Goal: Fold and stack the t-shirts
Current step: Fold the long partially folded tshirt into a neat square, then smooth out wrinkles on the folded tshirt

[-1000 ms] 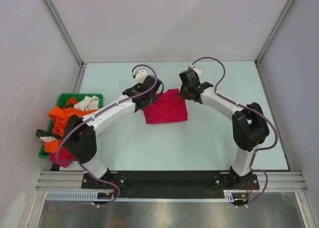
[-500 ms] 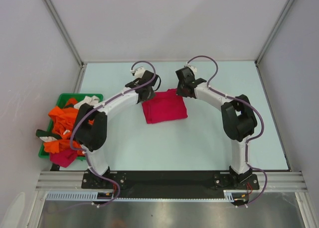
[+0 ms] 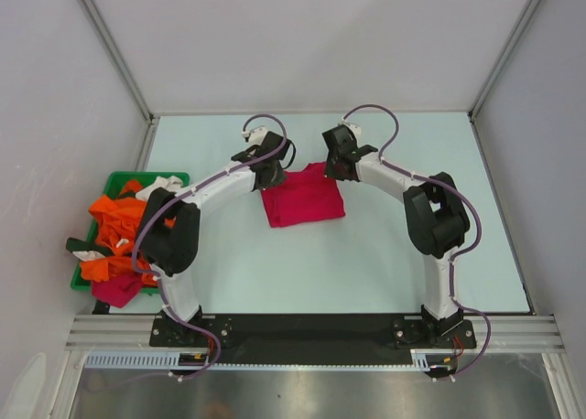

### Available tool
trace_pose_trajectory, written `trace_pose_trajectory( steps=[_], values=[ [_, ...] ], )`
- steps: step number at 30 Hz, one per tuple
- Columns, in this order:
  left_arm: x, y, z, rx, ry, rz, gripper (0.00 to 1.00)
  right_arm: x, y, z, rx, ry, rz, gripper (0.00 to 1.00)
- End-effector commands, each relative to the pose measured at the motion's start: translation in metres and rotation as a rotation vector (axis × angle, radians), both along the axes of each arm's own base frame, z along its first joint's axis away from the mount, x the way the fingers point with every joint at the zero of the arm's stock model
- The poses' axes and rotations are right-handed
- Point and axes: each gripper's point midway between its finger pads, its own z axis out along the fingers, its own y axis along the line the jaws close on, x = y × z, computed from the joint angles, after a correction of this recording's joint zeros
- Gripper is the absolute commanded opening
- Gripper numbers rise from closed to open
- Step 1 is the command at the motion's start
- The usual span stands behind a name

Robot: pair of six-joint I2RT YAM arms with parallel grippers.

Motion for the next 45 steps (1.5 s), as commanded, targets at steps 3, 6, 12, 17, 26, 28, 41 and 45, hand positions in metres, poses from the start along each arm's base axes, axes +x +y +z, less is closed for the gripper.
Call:
trace_pose_trajectory(
  steps=[3, 6, 12, 17, 26, 28, 41, 45],
  values=[
    [0.007, 0.028, 0.012, 0.057, -0.019, 0.067, 0.0, 0.019, -0.016, 0.014, -0.04, -0.064, -0.057, 0.0],
    [0.005, 0.033, 0.028, 0.054, -0.055, 0.082, 0.23, 0.021, -0.011, 0.048, -0.032, -0.163, -0.047, 0.25],
    [0.0, 0.036, 0.063, 0.015, -0.126, 0.082, 0.65, 0.002, -0.002, 0.083, -0.045, -0.213, -0.016, 0.52],
    [-0.012, 0.021, 0.065, -0.034, -0.127, 0.038, 0.57, -0.027, 0.013, 0.079, -0.028, -0.203, 0.03, 0.35],
    [-0.002, -0.034, 0.035, -0.097, -0.079, -0.097, 0.35, -0.023, 0.037, 0.031, -0.032, -0.126, 0.069, 0.01],
    [0.009, -0.043, 0.029, -0.096, -0.077, -0.121, 0.35, -0.009, 0.039, 0.021, -0.029, -0.114, 0.057, 0.0],
    [0.057, -0.033, 0.005, -0.129, -0.026, -0.09, 0.35, 0.043, 0.046, 0.018, 0.002, -0.133, 0.015, 0.0],
    [0.063, -0.031, -0.006, -0.129, -0.001, -0.101, 0.36, 0.049, 0.046, 0.014, 0.013, -0.131, 0.016, 0.01]
  ],
)
